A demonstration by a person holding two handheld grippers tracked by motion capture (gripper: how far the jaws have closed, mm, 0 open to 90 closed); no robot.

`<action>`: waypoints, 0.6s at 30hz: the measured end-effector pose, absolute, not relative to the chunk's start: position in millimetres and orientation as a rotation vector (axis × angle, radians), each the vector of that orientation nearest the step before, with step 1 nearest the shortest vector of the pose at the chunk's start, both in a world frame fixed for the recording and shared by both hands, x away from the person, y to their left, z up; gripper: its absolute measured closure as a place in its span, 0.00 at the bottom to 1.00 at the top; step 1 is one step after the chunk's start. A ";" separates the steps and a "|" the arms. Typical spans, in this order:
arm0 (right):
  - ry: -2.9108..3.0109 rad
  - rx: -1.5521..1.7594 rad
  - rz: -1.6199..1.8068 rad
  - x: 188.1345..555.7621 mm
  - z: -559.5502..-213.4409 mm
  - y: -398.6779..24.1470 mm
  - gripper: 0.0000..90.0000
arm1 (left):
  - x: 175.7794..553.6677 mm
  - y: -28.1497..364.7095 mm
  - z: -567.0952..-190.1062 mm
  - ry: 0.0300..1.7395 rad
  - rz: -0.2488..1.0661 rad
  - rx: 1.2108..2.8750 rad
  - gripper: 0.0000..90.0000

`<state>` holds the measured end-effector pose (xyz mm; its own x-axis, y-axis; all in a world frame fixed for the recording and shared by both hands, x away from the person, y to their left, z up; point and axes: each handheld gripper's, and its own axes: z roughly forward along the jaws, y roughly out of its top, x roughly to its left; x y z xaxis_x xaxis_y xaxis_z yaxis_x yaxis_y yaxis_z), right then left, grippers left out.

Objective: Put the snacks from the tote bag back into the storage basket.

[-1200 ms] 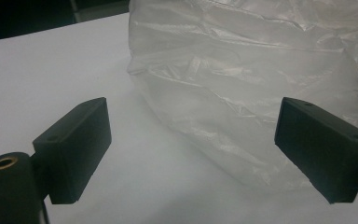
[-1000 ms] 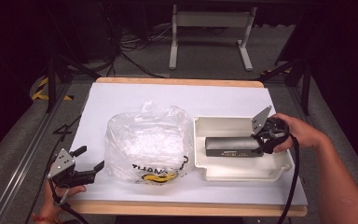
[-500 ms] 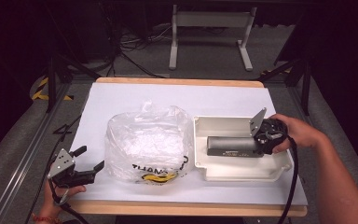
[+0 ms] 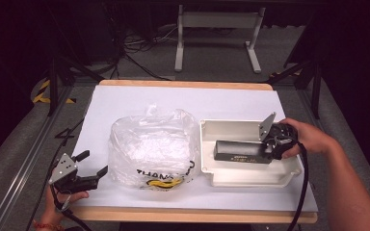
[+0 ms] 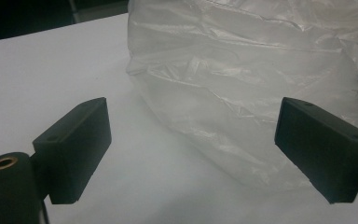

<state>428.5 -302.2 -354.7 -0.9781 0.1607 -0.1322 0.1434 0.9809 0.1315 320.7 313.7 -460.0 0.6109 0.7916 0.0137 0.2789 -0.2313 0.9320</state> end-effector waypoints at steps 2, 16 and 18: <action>2.977 0.223 0.190 428.6 -354.1 -303.1 0.45 | 320.7 313.6 -460.0 0.869 0.613 1.792 0.13; 2.923 0.266 0.355 421.5 -345.0 -308.1 0.48 | 320.6 314.1 -459.9 0.869 0.604 1.790 0.13; 2.908 0.278 0.398 419.5 -342.7 -309.4 0.47 | 320.9 313.9 -460.2 0.868 0.602 1.786 0.13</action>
<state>419.5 -309.4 -342.7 -0.9637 0.2103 -0.1647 0.1582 0.9462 0.2821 320.9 313.9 -460.2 0.6153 0.7883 0.0042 0.2798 -0.2234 0.9337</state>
